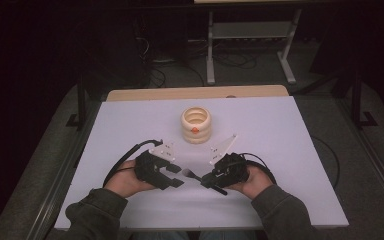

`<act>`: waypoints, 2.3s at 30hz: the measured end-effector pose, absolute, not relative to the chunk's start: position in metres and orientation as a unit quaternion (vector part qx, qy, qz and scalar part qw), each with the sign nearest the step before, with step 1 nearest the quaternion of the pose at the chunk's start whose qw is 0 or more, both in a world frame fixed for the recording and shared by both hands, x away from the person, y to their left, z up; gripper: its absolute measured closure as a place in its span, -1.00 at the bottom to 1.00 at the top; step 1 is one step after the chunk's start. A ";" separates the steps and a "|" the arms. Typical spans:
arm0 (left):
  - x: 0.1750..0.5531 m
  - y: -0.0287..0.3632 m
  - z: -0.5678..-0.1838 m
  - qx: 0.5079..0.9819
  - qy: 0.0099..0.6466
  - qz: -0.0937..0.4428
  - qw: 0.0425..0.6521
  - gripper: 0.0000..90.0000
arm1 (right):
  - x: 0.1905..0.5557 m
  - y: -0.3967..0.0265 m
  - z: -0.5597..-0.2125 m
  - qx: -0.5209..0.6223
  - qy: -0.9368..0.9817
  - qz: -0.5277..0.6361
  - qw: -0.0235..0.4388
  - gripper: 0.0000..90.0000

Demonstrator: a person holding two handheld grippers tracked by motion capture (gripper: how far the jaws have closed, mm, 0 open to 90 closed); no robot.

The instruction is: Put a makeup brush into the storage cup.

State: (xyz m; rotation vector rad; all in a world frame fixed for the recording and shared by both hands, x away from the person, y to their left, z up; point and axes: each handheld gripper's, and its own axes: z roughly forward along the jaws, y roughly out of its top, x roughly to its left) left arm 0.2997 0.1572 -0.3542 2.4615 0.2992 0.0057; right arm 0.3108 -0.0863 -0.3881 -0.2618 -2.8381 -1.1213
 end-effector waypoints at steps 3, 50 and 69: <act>0.300 0.159 -0.355 0.931 0.127 -0.002 0.343 0.11 | 0.311 -0.087 -0.386 -0.089 -0.923 -0.372 0.037 0.72; 0.297 0.168 -0.340 0.918 0.146 0.024 0.368 -0.03 | 0.324 -0.088 -0.381 -0.106 -0.915 -0.389 0.028 0.72; 0.291 0.202 -0.377 0.892 0.208 0.051 0.399 -0.18 | 0.368 -0.108 -0.349 -0.178 -0.883 -0.434 0.032 0.71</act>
